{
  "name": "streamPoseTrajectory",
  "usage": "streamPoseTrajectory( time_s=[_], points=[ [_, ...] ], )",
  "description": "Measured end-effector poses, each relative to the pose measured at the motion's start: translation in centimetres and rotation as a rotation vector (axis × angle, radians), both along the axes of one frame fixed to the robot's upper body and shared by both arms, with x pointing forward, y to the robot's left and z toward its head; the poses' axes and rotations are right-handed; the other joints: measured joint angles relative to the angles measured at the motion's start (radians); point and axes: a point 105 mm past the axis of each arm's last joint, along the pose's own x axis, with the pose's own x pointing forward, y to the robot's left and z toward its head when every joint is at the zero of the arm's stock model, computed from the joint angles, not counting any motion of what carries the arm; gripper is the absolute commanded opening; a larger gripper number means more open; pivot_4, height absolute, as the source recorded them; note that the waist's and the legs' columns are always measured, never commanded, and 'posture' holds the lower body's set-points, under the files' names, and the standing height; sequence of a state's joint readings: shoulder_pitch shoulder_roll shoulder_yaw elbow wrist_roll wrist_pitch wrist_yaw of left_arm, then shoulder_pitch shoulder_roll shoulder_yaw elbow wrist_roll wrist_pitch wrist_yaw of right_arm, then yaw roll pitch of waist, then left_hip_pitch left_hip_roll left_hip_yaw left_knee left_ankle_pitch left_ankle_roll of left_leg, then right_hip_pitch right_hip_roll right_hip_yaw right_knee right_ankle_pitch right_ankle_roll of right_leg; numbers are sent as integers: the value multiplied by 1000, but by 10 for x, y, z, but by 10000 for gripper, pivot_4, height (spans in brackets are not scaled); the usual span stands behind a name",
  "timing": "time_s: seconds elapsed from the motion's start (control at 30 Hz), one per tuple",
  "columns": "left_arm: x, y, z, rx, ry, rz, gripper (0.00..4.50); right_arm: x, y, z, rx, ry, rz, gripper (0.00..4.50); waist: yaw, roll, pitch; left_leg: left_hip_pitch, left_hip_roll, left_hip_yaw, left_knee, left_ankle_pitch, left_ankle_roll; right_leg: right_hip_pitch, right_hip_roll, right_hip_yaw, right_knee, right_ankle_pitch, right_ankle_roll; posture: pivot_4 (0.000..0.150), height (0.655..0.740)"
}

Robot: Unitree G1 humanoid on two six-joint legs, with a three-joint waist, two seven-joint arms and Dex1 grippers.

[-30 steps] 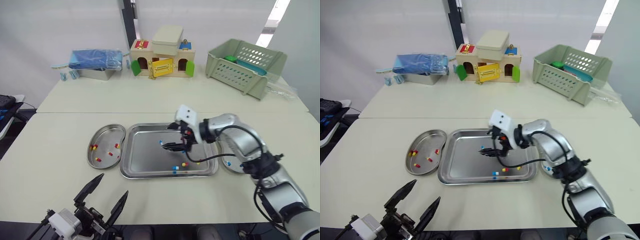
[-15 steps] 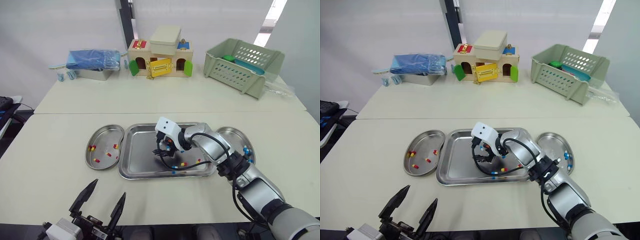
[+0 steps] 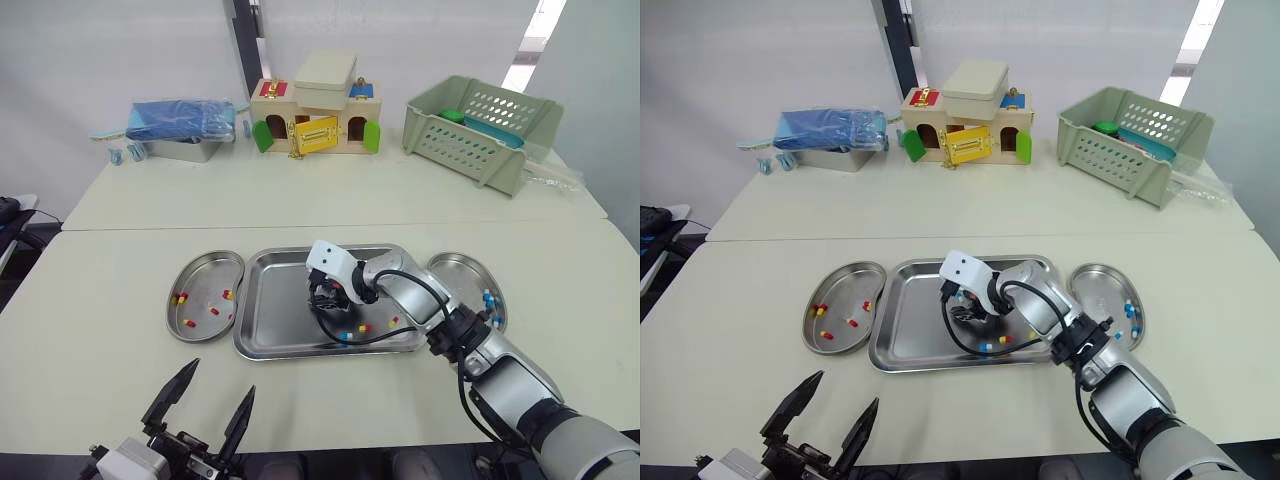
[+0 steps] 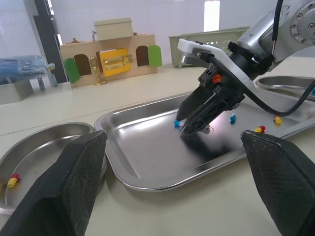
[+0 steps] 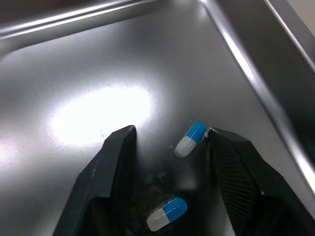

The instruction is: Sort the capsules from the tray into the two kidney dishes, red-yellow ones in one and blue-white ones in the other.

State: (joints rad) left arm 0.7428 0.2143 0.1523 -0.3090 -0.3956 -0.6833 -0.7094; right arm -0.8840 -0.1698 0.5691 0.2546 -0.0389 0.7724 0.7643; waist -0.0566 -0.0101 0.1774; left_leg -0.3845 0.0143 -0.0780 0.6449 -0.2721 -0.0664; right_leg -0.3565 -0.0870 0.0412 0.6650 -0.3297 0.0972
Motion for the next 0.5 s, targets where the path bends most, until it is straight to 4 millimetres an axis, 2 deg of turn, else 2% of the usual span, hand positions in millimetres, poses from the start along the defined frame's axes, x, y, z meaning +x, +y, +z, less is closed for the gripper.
streamPoseTrajectory(
  time_s=[0.27,0.5],
  points=[
    [0,-1,-1,-1,3,-9,45000,0,0,0,2,1,0,32,0,0,0,0,0,0,0,0,0,0,0,0,0,0,0,1500,7400],
    [0,-1,-1,8,10,-16,45000,0,0,0,4,5,2,32,0,0,0,0,0,0,0,0,0,0,0,0,0,0,0,1500,7400]
  ],
)
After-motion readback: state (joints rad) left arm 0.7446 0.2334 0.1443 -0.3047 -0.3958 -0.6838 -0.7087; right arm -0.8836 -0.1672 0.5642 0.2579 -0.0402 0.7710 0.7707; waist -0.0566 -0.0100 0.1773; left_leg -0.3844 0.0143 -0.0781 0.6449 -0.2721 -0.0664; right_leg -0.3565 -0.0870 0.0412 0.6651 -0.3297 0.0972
